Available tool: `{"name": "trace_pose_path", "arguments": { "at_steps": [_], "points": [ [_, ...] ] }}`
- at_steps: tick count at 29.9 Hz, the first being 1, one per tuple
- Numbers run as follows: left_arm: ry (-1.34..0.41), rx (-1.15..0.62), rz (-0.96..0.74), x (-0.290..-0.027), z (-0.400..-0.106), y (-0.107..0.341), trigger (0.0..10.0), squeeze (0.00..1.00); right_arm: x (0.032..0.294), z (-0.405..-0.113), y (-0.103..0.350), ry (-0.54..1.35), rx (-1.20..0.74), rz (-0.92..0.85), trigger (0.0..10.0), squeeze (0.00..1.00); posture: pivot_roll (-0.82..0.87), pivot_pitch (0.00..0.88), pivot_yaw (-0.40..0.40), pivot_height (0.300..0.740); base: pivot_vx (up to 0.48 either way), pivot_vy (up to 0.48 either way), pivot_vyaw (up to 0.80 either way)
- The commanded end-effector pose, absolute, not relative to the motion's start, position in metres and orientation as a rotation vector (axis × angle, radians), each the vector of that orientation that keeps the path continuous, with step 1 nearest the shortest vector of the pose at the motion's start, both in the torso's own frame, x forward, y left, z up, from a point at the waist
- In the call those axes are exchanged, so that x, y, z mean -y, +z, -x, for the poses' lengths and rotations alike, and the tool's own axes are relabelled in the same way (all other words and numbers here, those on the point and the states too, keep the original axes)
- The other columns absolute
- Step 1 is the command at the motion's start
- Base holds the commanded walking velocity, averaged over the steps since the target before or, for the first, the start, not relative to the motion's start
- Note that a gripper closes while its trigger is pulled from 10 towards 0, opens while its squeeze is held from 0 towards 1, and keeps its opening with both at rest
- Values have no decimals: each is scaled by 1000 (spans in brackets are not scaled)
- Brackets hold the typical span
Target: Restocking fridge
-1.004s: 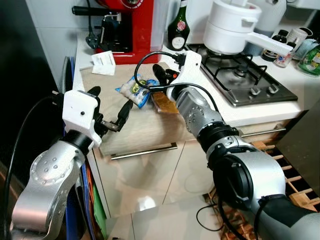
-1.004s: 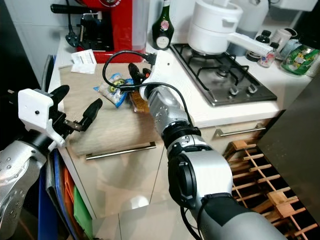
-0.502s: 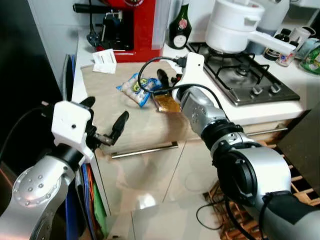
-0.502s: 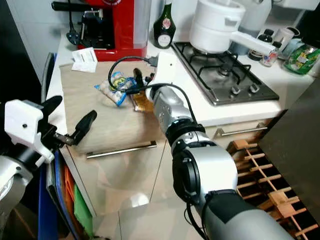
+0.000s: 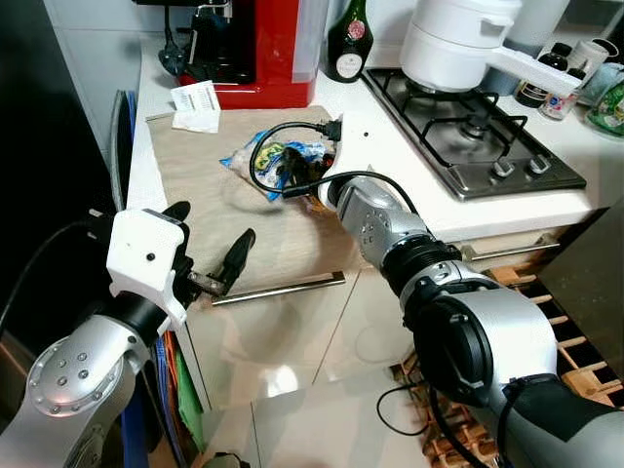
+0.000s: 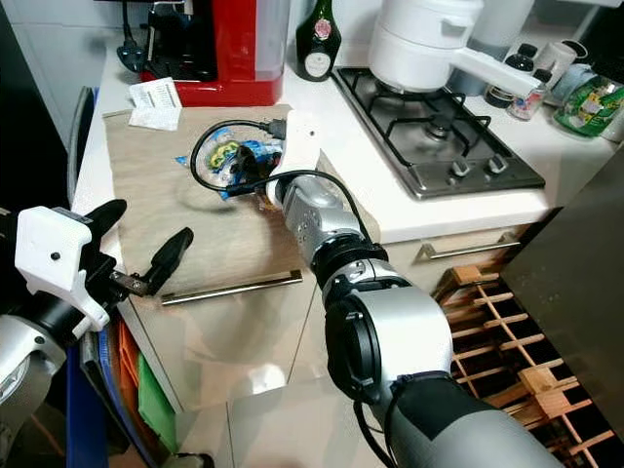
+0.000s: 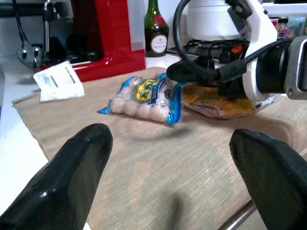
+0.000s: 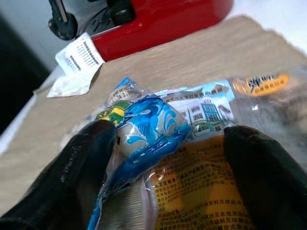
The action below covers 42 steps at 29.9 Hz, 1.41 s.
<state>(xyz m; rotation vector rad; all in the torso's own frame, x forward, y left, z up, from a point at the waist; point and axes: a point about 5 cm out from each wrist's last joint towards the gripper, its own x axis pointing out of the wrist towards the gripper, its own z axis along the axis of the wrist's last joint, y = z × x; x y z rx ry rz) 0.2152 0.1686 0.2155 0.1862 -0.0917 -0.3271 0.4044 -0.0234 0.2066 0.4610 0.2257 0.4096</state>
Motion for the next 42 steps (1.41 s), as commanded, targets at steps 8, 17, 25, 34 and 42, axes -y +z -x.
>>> {"name": "trace_pose_path", "arguments": {
  "at_steps": [8,17,25,34,42],
  "points": [
    [-322,95,-132,-167,-217,218,10000,0,19,-395,177,415,-379,-547,0,204,268,145,-123,740,0,0,0],
    [-284,97,62,-169,-224,221,10000,0,20,-394,174,434,-341,-306,0,463,255,143,-120,740,0,0,0],
    [-306,106,74,-166,-237,221,10000,0,23,-407,225,446,-48,-140,0,596,200,79,-121,740,0,0,0],
    [-332,157,88,-162,-265,224,10000,0,40,-411,266,468,195,-105,0,592,112,0,-105,740,0,0,0],
    [-182,154,-105,-176,-295,212,10000,0,84,-398,252,250,428,150,10000,0,53,0,-77,740,0,0,0]
  ]
}}
